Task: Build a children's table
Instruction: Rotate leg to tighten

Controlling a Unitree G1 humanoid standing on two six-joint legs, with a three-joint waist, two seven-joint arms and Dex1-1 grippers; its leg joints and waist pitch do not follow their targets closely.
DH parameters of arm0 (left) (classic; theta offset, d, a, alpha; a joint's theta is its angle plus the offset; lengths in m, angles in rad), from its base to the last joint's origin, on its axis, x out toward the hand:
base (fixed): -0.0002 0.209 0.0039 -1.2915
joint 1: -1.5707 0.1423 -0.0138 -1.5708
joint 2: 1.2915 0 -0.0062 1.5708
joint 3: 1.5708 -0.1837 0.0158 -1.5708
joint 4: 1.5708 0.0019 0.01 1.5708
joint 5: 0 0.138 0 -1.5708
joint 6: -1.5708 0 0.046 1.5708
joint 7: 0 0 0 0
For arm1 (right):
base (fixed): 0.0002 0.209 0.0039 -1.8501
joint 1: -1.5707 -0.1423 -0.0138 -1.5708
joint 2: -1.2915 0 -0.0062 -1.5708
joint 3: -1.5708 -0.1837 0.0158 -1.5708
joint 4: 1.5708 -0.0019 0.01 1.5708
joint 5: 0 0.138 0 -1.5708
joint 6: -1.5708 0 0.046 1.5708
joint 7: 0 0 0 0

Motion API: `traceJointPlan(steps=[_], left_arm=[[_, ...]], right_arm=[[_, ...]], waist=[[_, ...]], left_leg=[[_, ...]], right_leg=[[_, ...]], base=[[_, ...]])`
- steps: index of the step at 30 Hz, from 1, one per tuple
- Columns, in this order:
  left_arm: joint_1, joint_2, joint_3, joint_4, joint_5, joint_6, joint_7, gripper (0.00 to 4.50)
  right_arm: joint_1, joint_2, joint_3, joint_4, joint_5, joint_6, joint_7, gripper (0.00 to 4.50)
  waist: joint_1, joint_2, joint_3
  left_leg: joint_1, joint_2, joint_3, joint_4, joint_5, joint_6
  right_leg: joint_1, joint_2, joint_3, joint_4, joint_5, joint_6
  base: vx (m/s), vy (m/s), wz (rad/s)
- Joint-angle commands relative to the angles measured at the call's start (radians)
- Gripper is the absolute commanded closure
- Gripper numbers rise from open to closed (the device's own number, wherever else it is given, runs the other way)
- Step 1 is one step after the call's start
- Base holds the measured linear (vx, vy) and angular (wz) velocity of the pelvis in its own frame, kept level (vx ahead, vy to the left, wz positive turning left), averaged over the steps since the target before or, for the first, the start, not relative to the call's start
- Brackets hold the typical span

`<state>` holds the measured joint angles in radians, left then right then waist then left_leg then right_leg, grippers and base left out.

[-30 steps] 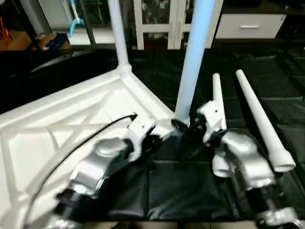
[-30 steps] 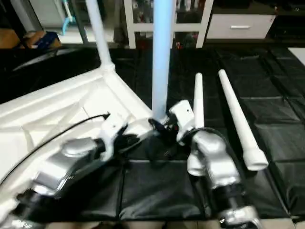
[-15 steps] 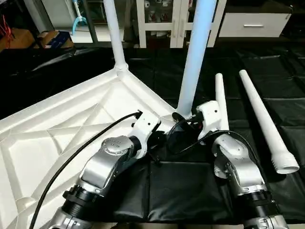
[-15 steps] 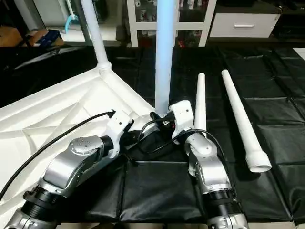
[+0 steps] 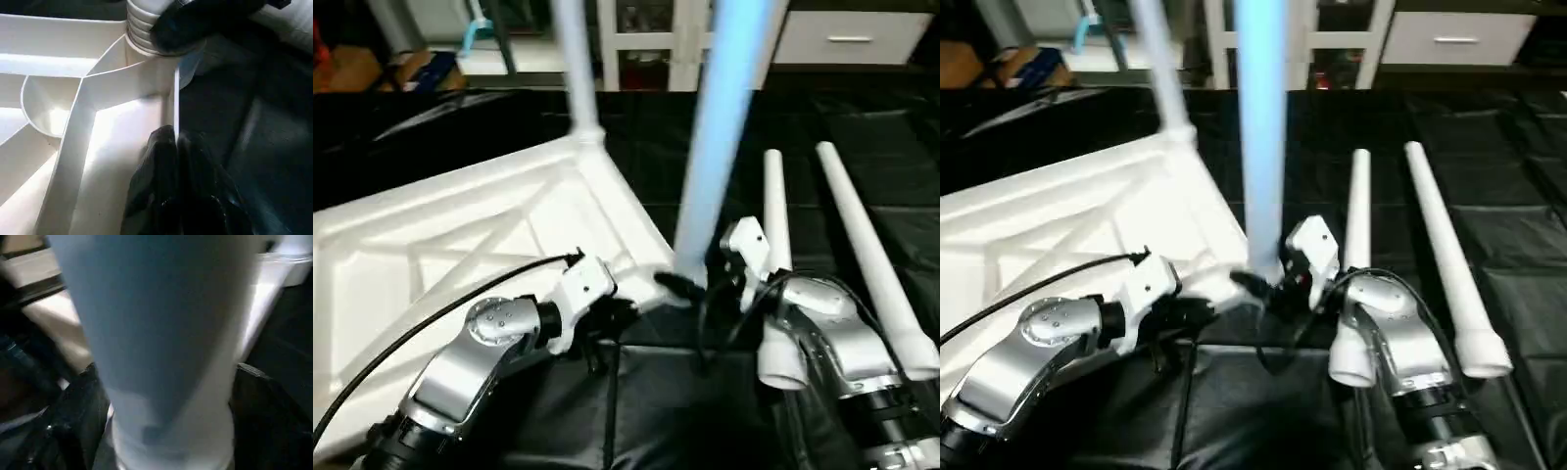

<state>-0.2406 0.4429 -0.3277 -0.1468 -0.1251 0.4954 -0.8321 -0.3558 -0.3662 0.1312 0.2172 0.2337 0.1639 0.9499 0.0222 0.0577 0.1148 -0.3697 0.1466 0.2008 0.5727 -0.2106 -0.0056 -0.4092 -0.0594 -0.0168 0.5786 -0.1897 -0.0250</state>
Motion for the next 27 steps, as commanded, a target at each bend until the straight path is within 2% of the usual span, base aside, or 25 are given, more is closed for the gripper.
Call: traceJointPlan(steps=[1,5,7,9,11,15,18,23,26,27], left_arm=[[0.045,0.031,-0.041,0.047,0.009,0.034,-0.027,4.5],[0.047,0.047,-0.031,0.046,0.004,0.033,-0.036,4.5],[0.049,0.051,-0.03,0.043,0.001,0.034,-0.041,4.5],[0.048,0.049,-0.031,0.044,0.003,0.034,-0.045,4.5],[0.048,0.046,-0.034,0.042,0.001,0.037,-0.044,4.5],[0.046,0.044,-0.037,0.039,-0.003,0.04,-0.043,4.5],[0.044,0.044,-0.038,0.04,-0.006,0.04,-0.044,4.5],[0.046,0.042,-0.037,0.04,-0.008,0.043,-0.045,4.5],[0.038,0.015,-0.03,0.057,0.004,0.058,0.0,4.5],[0.021,-0.029,-0.014,0.085,0.019,0.08,0.069,4.5]], right_arm=[[0.003,-0.034,0.005,-0.007,0.005,-0.021,0.059,0.78],[-0.01,-0.066,0.01,0.015,0.023,-0.017,0.116,0.78],[-0.013,-0.075,0.02,0.033,0.012,-0.033,0.132,1.05],[-0.014,-0.075,0.029,0.049,-0.002,-0.044,0.136,1.23],[-0.013,-0.069,0.028,0.051,-0.004,-0.046,0.134,1.41],[-0.012,-0.058,0.023,0.055,-0.001,-0.047,0.127,1.63],[-0.016,-0.048,0.016,0.066,0.005,-0.051,0.119,1.71],[-0.01,-0.023,-0.004,0.08,0.017,-0.052,0.081,1.74],[0.007,0.002,-0.007,0.09,-0.015,-0.063,0.004,1.75],[0.019,0.03,-0.01,0.106,-0.054,-0.062,-0.09,1.75]], waist=[[0.0,-0.007,-0.064],[0.0,-0.008,-0.056],[-0.003,-0.007,-0.054],[-0.005,-0.007,-0.056],[-0.006,-0.007,-0.059],[-0.009,-0.008,-0.063],[-0.01,-0.007,-0.061],[-0.015,-0.008,-0.059],[-0.016,-0.008,-0.057],[-0.018,-0.007,-0.053]], left_leg=[[0.016,0.086,-0.036,-0.049,0.032,0.193],[0.018,0.088,-0.036,-0.057,-0.056,0.156],[0.021,0.087,-0.036,-0.059,-0.1,0.127],[0.021,0.086,-0.036,-0.059,-0.106,0.115],[0.021,0.086,-0.037,-0.057,-0.083,0.117],[0.017,0.084,-0.038,-0.05,-0.042,0.146],[0.015,0.084,-0.038,-0.05,-0.054,0.149],[0.016,0.084,-0.039,-0.053,-0.097,0.124],[0.016,0.084,-0.039,-0.054,-0.106,0.117],[0.016,0.084,-0.037,-0.056,-0.129,0.106]], right_leg=[[0.049,-0.081,0.035,-0.029,0.106,-0.304],[0.049,-0.083,0.037,-0.043,-0.033,-0.299],[0.047,-0.083,0.039,-0.05,-0.096,-0.294],[0.048,-0.082,0.039,-0.049,-0.101,-0.291],[0.049,-0.082,0.039,-0.045,-0.063,-0.293],[0.052,-0.082,0.038,-0.037,0.007,-0.306],[0.052,-0.084,0.037,-0.039,-0.019,-0.306],[0.051,-0.083,0.038,-0.045,-0.087,-0.297],[0.048,-0.082,0.039,-0.046,-0.097,-0.293],[0.045,-0.082,0.04,-0.051,-0.128,-0.289]], base=[[0.0,0.0,0.0],[0.0,0.0,0.0],[0.0,0.0,0.0],[0.0,0.0,0.0],[0.0,0.0,0.0],[0.0,0.0,0.0],[0.0,0.0,0.0],[0.0,0.0,0.0],[0.0,0.0,0.0],[0.0,0.0,0.0]])
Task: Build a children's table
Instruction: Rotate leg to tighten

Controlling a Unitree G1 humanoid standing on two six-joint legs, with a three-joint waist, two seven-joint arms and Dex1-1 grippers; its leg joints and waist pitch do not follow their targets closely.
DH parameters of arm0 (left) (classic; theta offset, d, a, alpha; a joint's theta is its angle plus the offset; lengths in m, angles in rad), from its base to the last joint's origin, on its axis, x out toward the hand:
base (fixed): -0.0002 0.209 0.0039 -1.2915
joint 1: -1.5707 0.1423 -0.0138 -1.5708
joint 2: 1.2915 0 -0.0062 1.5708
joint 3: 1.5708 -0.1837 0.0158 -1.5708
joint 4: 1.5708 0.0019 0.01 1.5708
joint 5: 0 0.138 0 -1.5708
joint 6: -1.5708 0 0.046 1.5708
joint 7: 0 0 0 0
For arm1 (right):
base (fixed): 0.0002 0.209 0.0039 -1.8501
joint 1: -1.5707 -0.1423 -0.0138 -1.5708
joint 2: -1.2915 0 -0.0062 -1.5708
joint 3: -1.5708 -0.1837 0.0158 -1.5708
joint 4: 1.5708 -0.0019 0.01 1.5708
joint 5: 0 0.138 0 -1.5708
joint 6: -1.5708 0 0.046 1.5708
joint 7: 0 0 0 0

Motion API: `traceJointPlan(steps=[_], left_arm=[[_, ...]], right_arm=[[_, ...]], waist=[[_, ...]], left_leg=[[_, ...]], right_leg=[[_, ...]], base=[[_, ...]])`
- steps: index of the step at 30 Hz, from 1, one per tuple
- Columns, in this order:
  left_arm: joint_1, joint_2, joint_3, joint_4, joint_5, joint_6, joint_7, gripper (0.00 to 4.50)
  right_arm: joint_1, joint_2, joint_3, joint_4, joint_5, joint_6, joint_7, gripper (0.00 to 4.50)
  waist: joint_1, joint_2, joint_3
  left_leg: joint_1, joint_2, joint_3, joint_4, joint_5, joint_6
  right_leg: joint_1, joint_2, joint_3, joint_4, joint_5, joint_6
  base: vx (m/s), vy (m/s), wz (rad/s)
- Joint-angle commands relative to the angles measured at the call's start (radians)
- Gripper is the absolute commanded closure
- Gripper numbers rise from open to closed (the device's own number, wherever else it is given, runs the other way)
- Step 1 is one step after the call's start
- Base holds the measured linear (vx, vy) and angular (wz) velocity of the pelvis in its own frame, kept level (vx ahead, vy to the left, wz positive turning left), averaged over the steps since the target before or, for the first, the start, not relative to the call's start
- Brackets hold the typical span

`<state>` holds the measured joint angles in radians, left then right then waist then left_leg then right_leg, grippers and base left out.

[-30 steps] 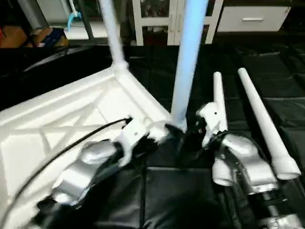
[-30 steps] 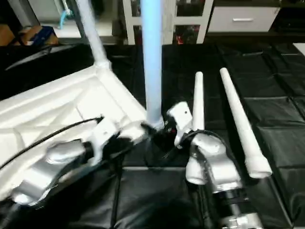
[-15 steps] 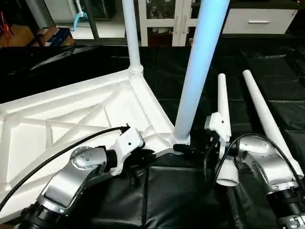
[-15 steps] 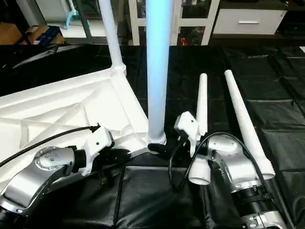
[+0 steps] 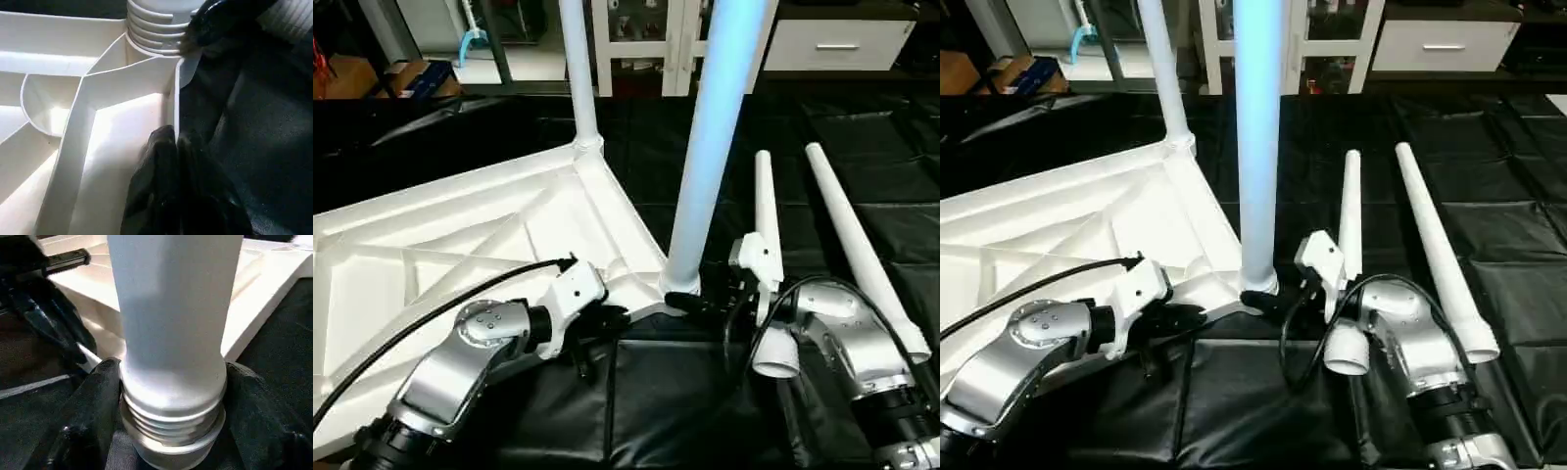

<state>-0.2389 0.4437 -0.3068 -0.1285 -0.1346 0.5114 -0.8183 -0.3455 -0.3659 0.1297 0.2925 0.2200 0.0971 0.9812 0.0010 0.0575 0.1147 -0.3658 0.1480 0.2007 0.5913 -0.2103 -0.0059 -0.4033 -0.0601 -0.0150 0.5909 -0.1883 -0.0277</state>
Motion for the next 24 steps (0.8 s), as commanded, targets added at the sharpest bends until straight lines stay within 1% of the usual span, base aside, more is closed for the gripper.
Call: traceJointPlan(steps=[1,2,3,4,5,6,7,8,9,10,11,12,13,14,16,18,19,20,21,24], left_arm=[[0.019,-0.03,-0.035,0.067,0.029,0.064,0.055,4.5],[0.01,-0.055,-0.026,0.083,0.036,0.077,0.094,4.5],[0.01,-0.055,-0.026,0.083,0.036,0.077,0.094,4.5],[-0.011,-0.114,-0.007,0.113,0.045,0.096,0.166,4.5],[-0.017,-0.129,-0.003,0.119,0.045,0.101,0.182,4.5],[-0.04,-0.192,0.012,0.148,0.053,0.108,0.252,4.5],[-0.058,-0.237,0.021,0.168,0.056,0.107,0.297,4.5],[-0.058,-0.237,0.021,0.168,0.056,0.107,0.297,4.5],[-0.076,-0.28,0.023,0.188,0.057,0.098,0.334,4.5],[-0.085,-0.302,0.022,0.197,0.059,0.097,0.349,4.5],[-0.094,-0.317,0.019,0.206,0.063,0.095,0.359,4.5],[-0.101,-0.326,0.016,0.214,0.067,0.086,0.365,4.5],[-0.105,-0.331,0.014,0.218,0.07,0.082,0.366,4.5],[-0.107,-0.332,0.013,0.219,0.071,0.082,0.366,4.5],[-0.109,-0.333,0.013,0.219,0.076,0.085,0.365,4.5],[-0.105,-0.326,0.02,0.215,0.079,0.088,0.362,4.5],[-0.102,-0.32,0.023,0.213,0.081,0.089,0.36,4.5],[-0.1,-0.314,0.024,0.213,0.082,0.089,0.357,4.5],[-0.097,-0.305,0.023,0.211,0.082,0.088,0.347,4.5],[-0.081,-0.273,0.014,0.193,0.076,0.081,0.304,4.5]], right_arm=[[0.009,0.03,-0.009,0.031,-0.04,0.005,-0.121,1.75],[0.015,0.046,-0.011,0.041,-0.061,0.008,-0.171,1.75],[0.015,0.046,-0.011,0.041,-0.061,0.008,-0.171,1.75],[0.021,0.087,-0.023,0.061,-0.091,0.017,-0.278,1.75],[0.022,0.098,-0.026,0.066,-0.098,0.02,-0.307,1.75],[0.023,0.147,-0.037,0.079,-0.124,0.033,-0.414,1.76],[0.022,0.18,-0.036,0.084,-0.144,0.039,-0.483,1.76],[0.022,0.18,-0.036,0.084,-0.144,0.039,-0.483,1.76],[0.02,0.224,-0.032,0.085,-0.146,0.043,-0.527,1.76],[0.019,0.247,-0.025,0.084,-0.153,0.041,-0.551,1.76],[0.019,0.266,-0.014,0.081,-0.159,0.035,-0.56,1.76],[0.019,0.279,0.003,0.077,-0.161,0.026,-0.551,1.76],[0.02,0.284,0.021,0.071,-0.161,0.014,-0.528,1.76],[0.021,0.284,0.033,0.066,-0.163,0.002,-0.513,1.76],[0.022,0.284,0.036,0.059,-0.169,-0.013,-0.517,1.76],[0.032,0.289,0.016,0.031,-0.121,-0.011,-0.48,1.76],[0.035,0.287,0.012,0.018,-0.107,-0.011,-0.465,1.41],[0.037,0.284,0.009,0.008,-0.096,-0.011,-0.449,1.2],[0.036,0.275,0.012,0.0,-0.097,-0.015,-0.438,1.06],[0.03,0.245,0.014,-0.02,-0.102,-0.019,-0.41,0.87]], waist=[[0.0,-0.006,-0.052],[0.002,-0.008,-0.05],[0.0,-0.009,-0.049],[0.001,-0.007,-0.046],[-0.001,-0.005,-0.045],[-0.001,-0.003,-0.045],[-0.002,-0.003,-0.042],[-0.002,-0.004,-0.043],[-0.003,-0.002,-0.043],[-0.003,-0.004,-0.042],[-0.004,-0.004,-0.042],[-0.004,-0.004,-0.043],[-0.003,-0.002,-0.045],[-0.002,-0.002,-0.045],[-0.003,-0.001,-0.046],[-0.003,0.0,-0.044],[-0.002,-0.001,-0.045],[-0.001,0.0,-0.045],[-0.001,0.0,-0.046],[0.0,0.0,-0.047]], left_leg=[[0.012,0.084,-0.036,-0.074,-0.139,0.096],[0.013,0.082,-0.039,-0.078,-0.167,0.077],[0.013,0.081,-0.039,-0.078,-0.183,0.067],[0.015,0.081,-0.041,-0.081,-0.215,0.052],[0.018,0.08,-0.039,-0.081,-0.233,0.033],[0.02,0.08,-0.04,-0.082,-0.246,0.025],[0.023,0.078,-0.042,-0.086,-0.284,-0.001],[0.022,0.077,-0.044,-0.087,-0.291,-0.005],[0.017,0.077,-0.046,-0.09,-0.304,-0.005],[0.018,0.077,-0.048,-0.093,-0.32,-0.006],[0.018,0.076,-0.047,-0.093,-0.323,-0.006],[0.018,0.076,-0.048,-0.094,-0.331,-0.006],[0.017,0.076,-0.049,-0.096,-0.324,-0.001],[0.016,0.077,-0.049,-0.096,-0.322,0.001],[0.013,0.077,-0.048,-0.096,-0.312,0.01],[0.013,0.078,-0.047,-0.097,-0.315,0.015],[0.014,0.078,-0.047,-0.097,-0.315,0.017],[0.014,0.079,-0.047,-0.097,-0.315,0.017],[0.013,0.078,-0.047,-0.097,-0.309,0.02],[0.009,0.08,-0.046,-0.097,-0.283,0.028]], right_leg=[[0.038,-0.081,0.04,-0.063,-0.141,-0.286],[0.038,-0.082,0.039,-0.068,-0.19,-0.275],[0.037,-0.08,0.039,-0.069,-0.215,-0.268],[0.036,-0.083,0.04,-0.075,-0.271,-0.25],[0.031,-0.082,0.041,-0.081,-0.309,-0.237],[0.027,-0.081,0.042,-0.082,-0.325,-0.232],[0.021,-0.079,0.043,-0.089,-0.375,-0.206],[0.022,-0.08,0.042,-0.089,-0.386,-0.197],[0.022,-0.08,0.042,-0.089,-0.39,-0.183],[0.022,-0.079,0.04,-0.093,-0.404,-0.17],[0.02,-0.079,0.041,-0.094,-0.406,-0.165],[0.02,-0.08,0.041,-0.096,-0.417,-0.155],[0.022,-0.08,0.04,-0.097,-0.406,-0.149],[0.021,-0.08,0.041,-0.097,-0.401,-0.147],[0.021,-0.081,0.042,-0.097,-0.379,-0.149],[0.02,-0.082,0.043,-0.098,-0.379,-0.151],[0.02,-0.082,0.043,-0.099,-0.38,-0.15],[0.019,-0.083,0.043,-0.099,-0.381,-0.151],[0.02,-0.082,0.043,-0.098,-0.375,-0.15],[0.023,-0.082,0.043,-0.094,-0.334,-0.159]], base=[[0.0,0.0,0.0],[0.0,0.0,0.0],[0.0,0.0,0.0],[0.0,0.0,0.0],[0.0,0.0,0.0],[-0.05,0.01,0.02],[0.0,0.0,0.0],[0.0,0.0,0.0],[0.0,0.0,0.0],[0.0,0.0,0.0],[0.0,0.0,0.0],[0.0,0.0,0.0],[0.0,0.0,0.0],[0.0,0.0,0.0],[0.0,0.0,0.0],[0.0,0.0,0.0],[0.0,0.0,0.0],[0.0,0.0,0.0],[0.0,0.0,0.0],[0.0,0.0,0.0]])
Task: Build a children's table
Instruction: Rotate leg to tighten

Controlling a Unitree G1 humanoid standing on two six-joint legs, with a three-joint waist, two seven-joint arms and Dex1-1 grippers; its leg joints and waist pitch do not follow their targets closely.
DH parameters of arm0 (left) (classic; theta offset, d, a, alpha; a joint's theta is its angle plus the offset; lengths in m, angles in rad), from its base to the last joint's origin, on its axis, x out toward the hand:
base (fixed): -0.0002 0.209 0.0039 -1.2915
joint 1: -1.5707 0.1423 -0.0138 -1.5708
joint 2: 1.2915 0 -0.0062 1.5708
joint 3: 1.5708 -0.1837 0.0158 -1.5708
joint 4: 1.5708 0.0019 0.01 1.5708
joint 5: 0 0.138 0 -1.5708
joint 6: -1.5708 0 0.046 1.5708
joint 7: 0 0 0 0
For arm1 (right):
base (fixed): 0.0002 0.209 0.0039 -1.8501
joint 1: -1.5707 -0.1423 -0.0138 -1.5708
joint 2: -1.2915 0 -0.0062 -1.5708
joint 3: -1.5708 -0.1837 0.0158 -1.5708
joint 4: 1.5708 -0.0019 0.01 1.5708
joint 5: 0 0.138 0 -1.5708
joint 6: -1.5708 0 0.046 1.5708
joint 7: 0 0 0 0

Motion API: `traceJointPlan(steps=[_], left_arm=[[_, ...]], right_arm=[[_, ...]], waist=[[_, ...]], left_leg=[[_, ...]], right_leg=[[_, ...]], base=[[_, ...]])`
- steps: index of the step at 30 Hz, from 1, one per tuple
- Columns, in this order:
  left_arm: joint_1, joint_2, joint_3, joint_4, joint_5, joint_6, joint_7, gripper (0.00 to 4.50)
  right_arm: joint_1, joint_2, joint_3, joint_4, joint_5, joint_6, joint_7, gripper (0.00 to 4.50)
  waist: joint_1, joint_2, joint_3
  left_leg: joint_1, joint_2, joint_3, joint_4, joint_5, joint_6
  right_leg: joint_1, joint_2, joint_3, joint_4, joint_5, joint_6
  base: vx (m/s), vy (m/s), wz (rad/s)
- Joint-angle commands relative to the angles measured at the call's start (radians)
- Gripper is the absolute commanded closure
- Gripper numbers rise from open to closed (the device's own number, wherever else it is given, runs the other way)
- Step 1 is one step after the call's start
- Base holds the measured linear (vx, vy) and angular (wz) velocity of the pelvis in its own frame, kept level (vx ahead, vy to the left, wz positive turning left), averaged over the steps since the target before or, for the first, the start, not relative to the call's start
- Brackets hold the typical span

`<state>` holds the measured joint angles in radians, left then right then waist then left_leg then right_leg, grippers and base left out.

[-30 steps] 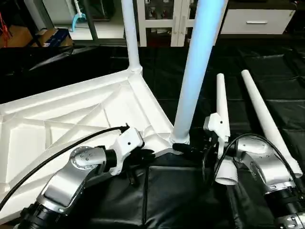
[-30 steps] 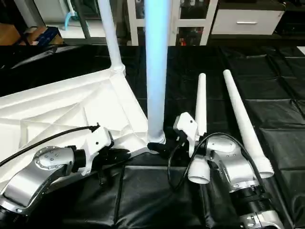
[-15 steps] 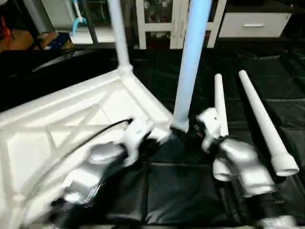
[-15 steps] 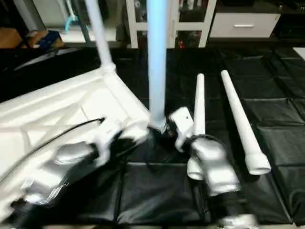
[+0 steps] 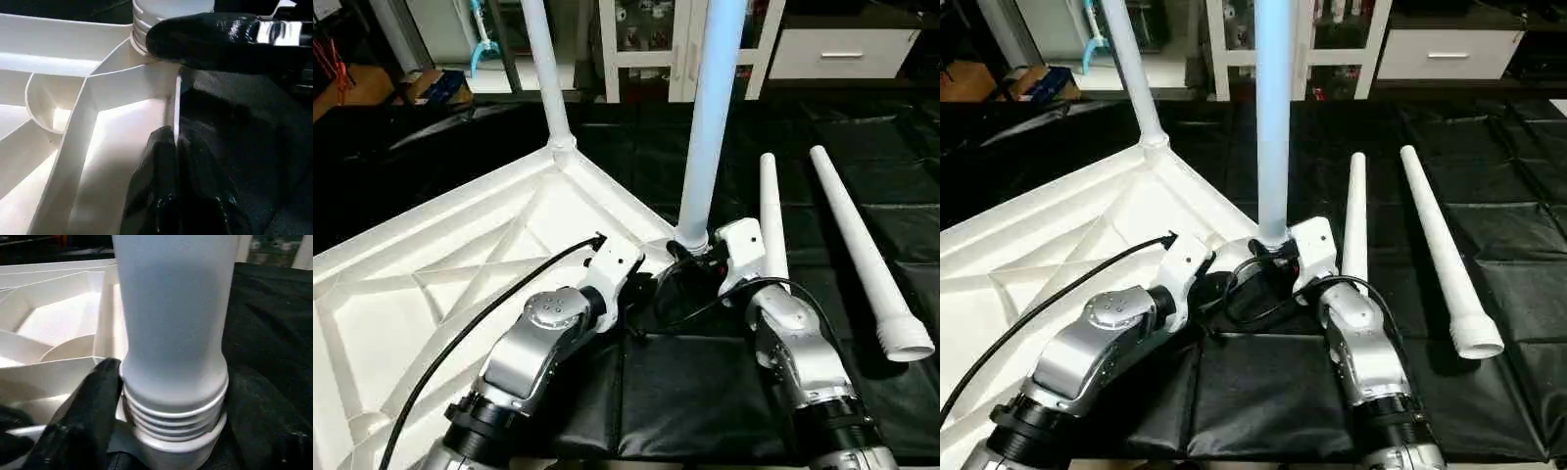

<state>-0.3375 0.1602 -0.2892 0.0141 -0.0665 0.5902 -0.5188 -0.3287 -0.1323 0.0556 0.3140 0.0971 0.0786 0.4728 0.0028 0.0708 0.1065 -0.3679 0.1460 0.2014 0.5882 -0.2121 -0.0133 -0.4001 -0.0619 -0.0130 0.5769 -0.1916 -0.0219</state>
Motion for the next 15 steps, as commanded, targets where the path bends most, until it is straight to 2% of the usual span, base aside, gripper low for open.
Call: traceJointPlan(steps=[1,2,4,6,7,8,9,11,12,13,15], left_arm=[[0.031,0.04,-0.016,0.033,0.003,-0.004,-0.037,4.5],[0.052,0.08,-0.034,0.008,-0.006,-0.01,-0.092,4.5],[0.073,0.116,-0.046,-0.011,-0.012,-0.012,-0.135,4.5],[0.093,0.151,-0.054,-0.028,-0.02,-0.01,-0.174,4.5],[0.117,0.196,-0.06,-0.048,-0.027,-0.014,-0.218,4.5],[0.117,0.196,-0.06,-0.048,-0.027,-0.014,-0.218,4.5],[0.133,0.226,-0.056,-0.065,-0.038,-0.014,-0.248,4.5],[0.145,0.249,-0.051,-0.08,-0.05,-0.02,-0.275,4.5],[0.158,0.276,-0.046,-0.098,-0.062,-0.023,-0.304,4.5],[0.163,0.289,-0.043,-0.106,-0.068,-0.022,-0.317,4.5],[0.17,0.305,-0.04,-0.118,-0.075,-0.021,-0.332,4.5]], right_arm=[[0.006,-0.012,0.086,-0.057,0.033,0.011,0.134,0.73],[-0.004,-0.054,0.088,-0.077,0.048,0.026,0.195,0.62],[-0.01,-0.097,0.093,-0.085,0.057,0.022,0.258,0.62],[-0.016,-0.139,0.093,-0.088,0.07,0.019,0.32,0.62],[-0.022,-0.189,0.084,-0.096,0.1,0.034,0.402,0.62],[-0.022,-0.189,0.084,-0.096,0.1,0.034,0.402,0.62],[-0.023,-0.226,0.078,-0.102,0.116,0.033,0.46,0.62],[-0.028,-0.248,0.066,-0.102,0.133,0.043,0.501,0.62],[-0.034,-0.273,0.058,-0.097,0.148,0.049,0.54,0.62],[-0.038,-0.285,0.056,-0.094,0.154,0.049,0.558,0.62],[-0.047,-0.302,0.053,-0.08,0.152,0.034,0.577,0.62]], waist=[[-0.001,-0.014,-0.041],[0.001,-0.014,-0.043],[-0.002,-0.01,-0.044],[-0.002,-0.011,-0.047],[-0.001,-0.011,-0.052],[0.0,-0.01,-0.054],[0.0,-0.011,-0.057],[0.002,-0.011,-0.058],[0.003,-0.014,-0.057],[0.007,-0.013,-0.056],[0.008,-0.012,-0.052]], left_leg=[[0.01,0.082,-0.047,-0.094,-0.262,0.048],[0.01,0.082,-0.048,-0.092,-0.247,0.054],[0.005,0.081,-0.044,-0.087,-0.198,0.084],[0.004,0.083,-0.045,-0.084,-0.175,0.097],[0.003,0.083,-0.045,-0.079,-0.129,0.12],[0.005,0.083,-0.045,-0.076,-0.107,0.129],[0.009,0.083,-0.042,-0.071,-0.065,0.153],[0.006,0.083,-0.04,-0.064,-0.007,0.191],[0.007,0.083,-0.038,-0.063,0.0,0.208],[0.008,0.085,-0.039,-0.064,-0.003,0.212],[0.011,0.087,-0.038,-0.067,-0.03,0.202]], right_leg=[[0.024,-0.08,0.04,-0.077,-0.296,-0.174],[0.027,-0.082,0.04,-0.075,-0.276,-0.179],[0.029,-0.082,0.038,-0.069,-0.214,-0.199],[0.031,-0.082,0.037,-0.065,-0.185,-0.214],[0.039,-0.083,0.035,-0.055,-0.115,-0.237],[0.039,-0.082,0.034,-0.051,-0.079,-0.245],[0.039,-0.079,0.033,-0.045,-0.002,-0.265],[0.039,-0.079,0.032,-0.035,0.076,-0.289],[0.039,-0.08,0.031,-0.034,0.08,-0.297],[0.04,-0.082,0.03,-0.036,0.055,-0.3],[0.037,-0.08,0.029,-0.042,-0.01,-0.297]], base=[[0.0,0.0,0.0],[0.0,0.0,0.0],[0.0,0.0,0.0],[0.0,0.0,0.0],[0.0,0.0,0.0],[0.058,-0.008,-0.01],[0.057,-0.006,0.02],[0.028,-0.003,0.01],[0.0,0.0,0.0],[0.0,0.0,0.0],[0.0,0.0,0.0]])
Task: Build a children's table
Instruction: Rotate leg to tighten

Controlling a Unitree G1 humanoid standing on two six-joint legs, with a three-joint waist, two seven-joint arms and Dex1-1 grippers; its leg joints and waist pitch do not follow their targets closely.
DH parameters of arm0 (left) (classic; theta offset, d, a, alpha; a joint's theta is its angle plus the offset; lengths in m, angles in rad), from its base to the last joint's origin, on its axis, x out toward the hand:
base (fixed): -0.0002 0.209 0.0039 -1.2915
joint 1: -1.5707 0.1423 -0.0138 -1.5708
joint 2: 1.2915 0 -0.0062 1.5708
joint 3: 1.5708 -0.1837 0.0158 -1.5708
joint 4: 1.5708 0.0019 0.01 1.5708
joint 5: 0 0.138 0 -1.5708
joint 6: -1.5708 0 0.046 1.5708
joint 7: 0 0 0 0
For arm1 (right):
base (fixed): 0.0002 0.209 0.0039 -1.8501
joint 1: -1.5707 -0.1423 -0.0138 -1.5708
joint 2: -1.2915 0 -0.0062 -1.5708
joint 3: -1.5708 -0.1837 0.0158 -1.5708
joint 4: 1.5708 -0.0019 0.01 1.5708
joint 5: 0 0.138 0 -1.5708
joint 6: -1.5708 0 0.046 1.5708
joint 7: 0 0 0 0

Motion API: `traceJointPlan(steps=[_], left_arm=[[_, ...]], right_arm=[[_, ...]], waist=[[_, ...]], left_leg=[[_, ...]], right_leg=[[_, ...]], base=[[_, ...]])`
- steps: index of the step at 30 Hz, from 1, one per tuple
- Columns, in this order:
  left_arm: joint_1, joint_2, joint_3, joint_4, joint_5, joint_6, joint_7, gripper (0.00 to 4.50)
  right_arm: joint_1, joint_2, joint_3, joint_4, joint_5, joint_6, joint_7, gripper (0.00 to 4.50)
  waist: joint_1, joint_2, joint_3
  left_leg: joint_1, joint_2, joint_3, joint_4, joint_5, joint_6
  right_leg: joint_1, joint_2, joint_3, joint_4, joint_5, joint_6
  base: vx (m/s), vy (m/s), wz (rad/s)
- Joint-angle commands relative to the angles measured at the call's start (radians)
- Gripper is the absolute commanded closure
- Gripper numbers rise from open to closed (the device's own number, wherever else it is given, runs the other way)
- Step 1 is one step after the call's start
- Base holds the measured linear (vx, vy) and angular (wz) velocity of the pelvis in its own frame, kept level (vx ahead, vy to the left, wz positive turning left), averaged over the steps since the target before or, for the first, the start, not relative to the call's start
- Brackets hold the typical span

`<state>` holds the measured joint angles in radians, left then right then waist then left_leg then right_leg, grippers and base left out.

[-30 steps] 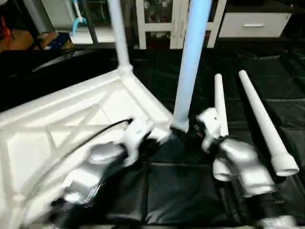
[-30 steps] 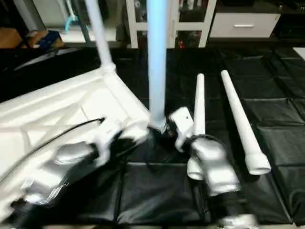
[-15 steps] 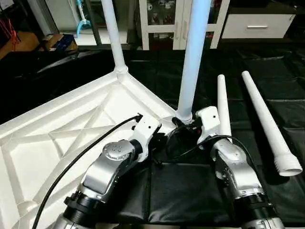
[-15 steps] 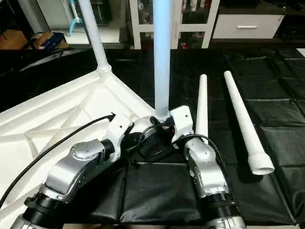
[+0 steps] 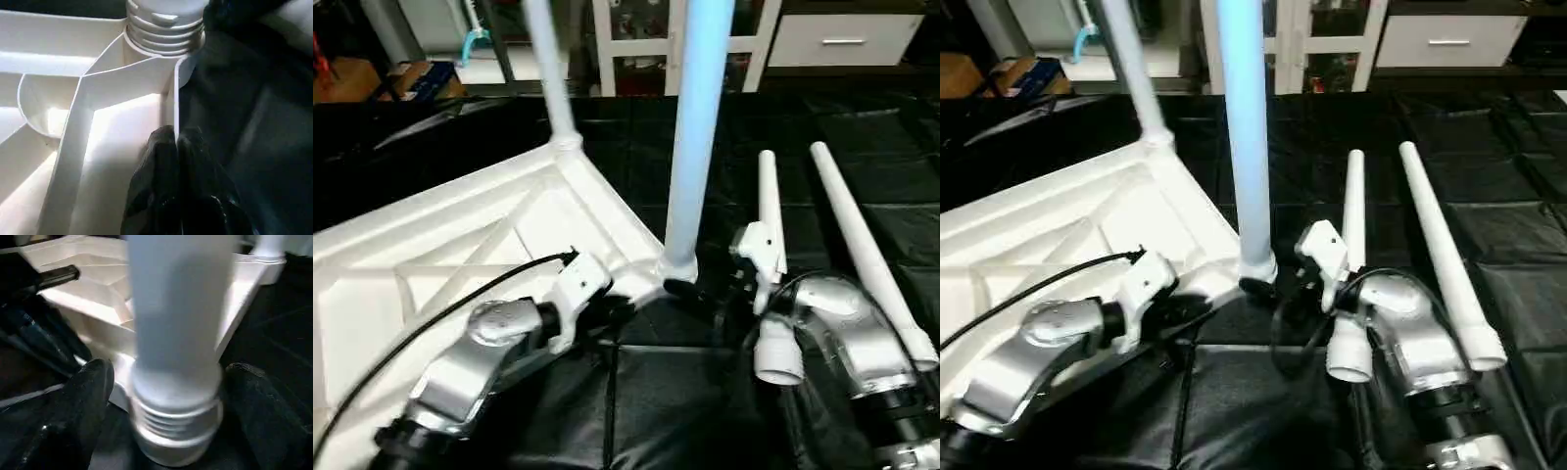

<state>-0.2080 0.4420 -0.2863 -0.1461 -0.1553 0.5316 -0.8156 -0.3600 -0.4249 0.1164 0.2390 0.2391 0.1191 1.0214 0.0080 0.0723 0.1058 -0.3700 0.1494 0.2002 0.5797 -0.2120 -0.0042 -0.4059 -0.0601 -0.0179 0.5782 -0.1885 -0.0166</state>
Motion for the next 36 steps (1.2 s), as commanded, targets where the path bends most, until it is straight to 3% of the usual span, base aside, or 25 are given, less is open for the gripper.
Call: traceJointPlan(steps=[1,5,8,17,26,30,31,35,36], left_arm=[[0.044,0.029,-0.042,0.037,0.01,0.038,-0.044,4.5],[0.05,0.036,-0.045,0.023,0.0,0.04,-0.055,4.5],[0.048,0.033,-0.055,0.017,-0.003,0.043,-0.055,4.5],[0.045,0.039,-0.066,0.011,-0.011,0.045,-0.07,4.5],[0.039,0.03,-0.077,0.013,-0.005,0.05,-0.065,4.5],[0.037,0.026,-0.078,0.016,-0.006,0.053,-0.059,4.5],[0.028,0.011,-0.077,0.026,0.0,0.061,-0.037,4.5],[-0.021,-0.082,-0.07,0.078,0.032,0.082,0.077,4.5],[-0.031,-0.1,-0.07,0.088,0.036,0.086,0.095,4.5]], right_arm=[[-0.02,-0.015,-0.009,0.003,0.014,-0.01,0.04,0.62],[-0.032,-0.023,-0.005,0.033,0.018,-0.028,0.064,0.62],[-0.039,-0.018,0.005,0.064,0.008,-0.049,0.076,0.76],[-0.04,-0.01,0.015,0.089,0.009,-0.057,0.102,1.46],[-0.036,0.008,0.01,0.126,-0.024,-0.095,0.049,2.24],[-0.037,0.013,0.008,0.138,-0.038,-0.101,0.024,2.41],[-0.041,0.026,0.008,0.166,-0.071,-0.104,-0.039,2.43],[-0.029,0.101,0.021,0.187,-0.137,-0.045,-0.224,2.51],[-0.023,0.118,0.025,0.179,-0.144,-0.034,-0.25,2.57]], waist=[[0.002,-0.016,-0.051],[-0.001,-0.013,-0.046],[-0.002,-0.014,-0.048],[0.001,-0.014,-0.055],[0.0,-0.014,-0.056],[-0.004,-0.014,-0.051],[-0.005,-0.014,-0.051],[-0.015,-0.014,-0.042],[-0.019,-0.016,-0.042]], left_leg=[[0.014,0.084,-0.037,-0.06,-0.04,0.187],[0.019,0.086,-0.037,-0.067,-0.114,0.136],[0.019,0.084,-0.037,-0.066,-0.117,0.121],[0.015,0.082,-0.037,-0.058,-0.057,0.156],[0.015,0.082,-0.037,-0.056,-0.058,0.162],[0.016,0.082,-0.038,-0.062,-0.124,0.13],[0.016,0.083,-0.038,-0.064,-0.132,0.121],[0.019,0.079,-0.041,-0.073,-0.226,0.06],[0.018,0.078,-0.046,-0.077,-0.266,0.032]], right_leg=[[0.043,-0.08,0.033,-0.044,-0.032,-0.302],[0.039,-0.08,0.036,-0.054,-0.137,-0.29],[0.04,-0.08,0.037,-0.053,-0.122,-0.291],[0.045,-0.081,0.036,-0.043,-0.05,-0.301],[0.045,-0.081,0.034,-0.043,-0.062,-0.305],[0.044,-0.082,0.035,-0.054,-0.154,-0.292],[0.044,-0.082,0.035,-0.054,-0.166,-0.29],[0.037,-0.08,0.037,-0.067,-0.298,-0.252],[0.039,-0.082,0.037,-0.072,-0.362,-0.226]], base=[[0.0,0.0,0.0],[0.0,0.0,0.0],[0.0,0.0,0.0],[0.0,0.0,0.0],[0.0,0.0,0.0],[0.0,0.0,0.0],[0.0,0.0,0.0],[0.0,0.0,0.0],[-0.057,0.015,-0.06]])
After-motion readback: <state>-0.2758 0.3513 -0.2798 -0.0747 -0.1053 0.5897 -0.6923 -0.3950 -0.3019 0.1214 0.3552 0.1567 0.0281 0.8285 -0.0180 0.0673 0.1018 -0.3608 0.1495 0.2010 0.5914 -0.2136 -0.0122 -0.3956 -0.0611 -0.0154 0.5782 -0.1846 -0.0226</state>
